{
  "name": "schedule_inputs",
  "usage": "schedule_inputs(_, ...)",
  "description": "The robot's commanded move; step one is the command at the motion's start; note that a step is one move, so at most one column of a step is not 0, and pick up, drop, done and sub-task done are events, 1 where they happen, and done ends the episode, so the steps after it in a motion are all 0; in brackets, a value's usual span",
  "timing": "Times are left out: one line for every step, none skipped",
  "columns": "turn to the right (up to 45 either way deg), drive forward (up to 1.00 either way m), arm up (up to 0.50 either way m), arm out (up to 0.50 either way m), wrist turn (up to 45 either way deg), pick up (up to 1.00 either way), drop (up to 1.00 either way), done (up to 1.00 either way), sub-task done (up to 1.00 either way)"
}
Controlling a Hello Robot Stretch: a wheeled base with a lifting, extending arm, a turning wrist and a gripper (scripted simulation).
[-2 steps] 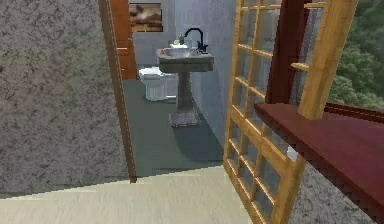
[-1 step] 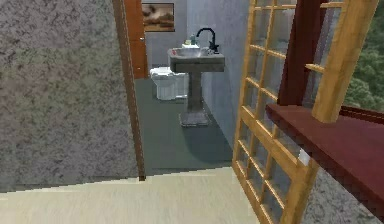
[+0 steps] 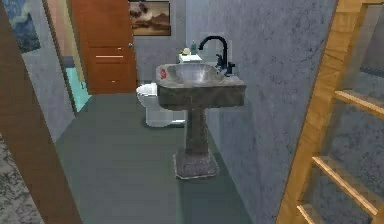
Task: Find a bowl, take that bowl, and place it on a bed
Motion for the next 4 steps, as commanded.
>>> schedule_inputs(0.0, 0.55, 0.0, 0.0, 0.0, 0.0, 0.0, 0.0, 0.0)
schedule_inputs(-30.0, 0.0, 0.0, 0.0, 0.0, 0.0, 0.0, 0.0, 0.0)
schedule_inputs(0.0, 1.0, 0.0, 0.0, 0.0, 0.0, 0.0, 0.0, 0.0)
schedule_inputs(0.0, 1.0, 0.0, 0.0, 0.0, 0.0, 0.0, 0.0, 0.0)
